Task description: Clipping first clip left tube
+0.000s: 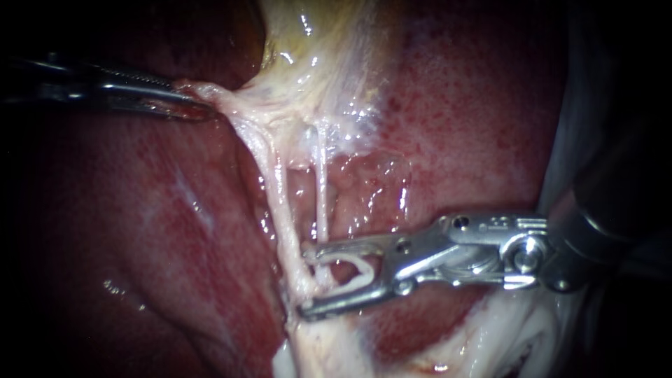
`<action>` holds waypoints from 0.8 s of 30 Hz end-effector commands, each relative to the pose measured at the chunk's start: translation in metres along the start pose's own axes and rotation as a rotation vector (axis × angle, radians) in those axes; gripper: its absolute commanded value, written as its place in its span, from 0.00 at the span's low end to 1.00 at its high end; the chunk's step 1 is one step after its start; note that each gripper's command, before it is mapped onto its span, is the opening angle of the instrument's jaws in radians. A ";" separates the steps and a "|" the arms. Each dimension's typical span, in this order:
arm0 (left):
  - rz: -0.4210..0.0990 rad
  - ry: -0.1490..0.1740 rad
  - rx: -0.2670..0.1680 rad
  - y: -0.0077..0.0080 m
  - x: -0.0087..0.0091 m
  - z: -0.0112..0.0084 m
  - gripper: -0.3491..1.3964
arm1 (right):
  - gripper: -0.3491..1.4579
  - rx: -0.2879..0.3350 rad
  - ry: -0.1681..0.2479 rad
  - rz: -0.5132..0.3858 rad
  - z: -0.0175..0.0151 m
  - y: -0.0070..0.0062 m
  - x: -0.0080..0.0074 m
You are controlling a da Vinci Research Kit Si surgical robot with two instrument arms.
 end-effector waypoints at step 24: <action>0.000 0.000 0.002 0.0000 -0.0001 0.0001 0.00 | 0.47 0.016 0.035 0.037 0.0015 0.0041 -0.0012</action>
